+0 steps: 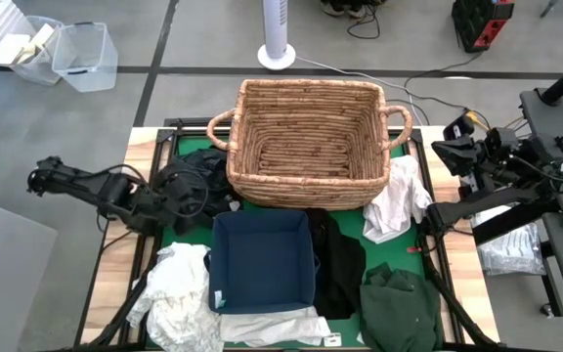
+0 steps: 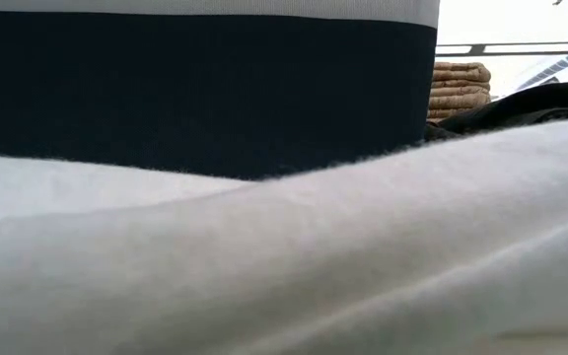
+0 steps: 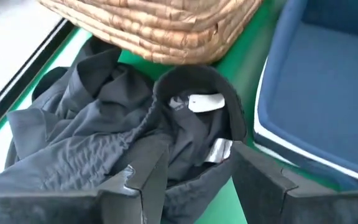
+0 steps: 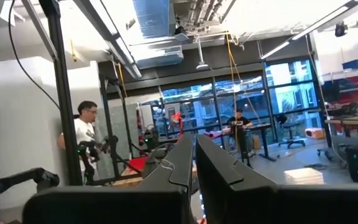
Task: Sort clothes
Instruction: Put the black shorts into the brown laundry basket
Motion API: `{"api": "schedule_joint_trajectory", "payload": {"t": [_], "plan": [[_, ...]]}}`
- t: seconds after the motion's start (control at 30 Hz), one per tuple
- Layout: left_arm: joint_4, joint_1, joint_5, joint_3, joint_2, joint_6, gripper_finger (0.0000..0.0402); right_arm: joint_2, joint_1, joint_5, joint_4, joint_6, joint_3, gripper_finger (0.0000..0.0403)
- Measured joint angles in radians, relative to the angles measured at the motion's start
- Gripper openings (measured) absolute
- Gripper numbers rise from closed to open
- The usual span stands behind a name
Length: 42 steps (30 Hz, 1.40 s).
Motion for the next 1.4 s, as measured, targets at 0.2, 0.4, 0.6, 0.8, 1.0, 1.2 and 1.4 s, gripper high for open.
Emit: {"api": "schedule_joint_trajectory", "payload": {"t": [0.2,0.4,0.6,0.8,1.0,1.2,1.4], "plan": [[0.021,0.144,0.08,0.0,0.0,0.192,0.0153,0.004,0.0,0.0,0.0,-0.017,0.0,0.0013],[0.064,0.318,0.207,-0.001,0.01,0.396,0.0153,0.007,0.0,0.0,-0.001,-0.035,0.0,0.0013],[0.084,0.477,0.353,-0.001,0.048,0.594,0.0153,0.007,0.0,0.0,-0.001,-0.037,0.0,0.0013],[0.086,0.589,0.428,-0.001,0.127,0.763,0.0153,0.007,0.0,0.0,-0.001,-0.037,0.0,0.0013],[0.107,0.648,0.456,-0.002,0.176,0.862,0.0153,0.007,0.0,0.0,-0.001,-0.038,0.0,0.0013],[0.112,0.674,0.442,-0.024,0.163,0.9,0.0153,0.007,0.0,0.0,-0.002,-0.038,0.0,0.0013],[0.132,0.691,0.385,-0.112,0.106,0.89,0.0153,0.007,0.0,0.0,-0.003,-0.038,0.0,0.0013]]}}
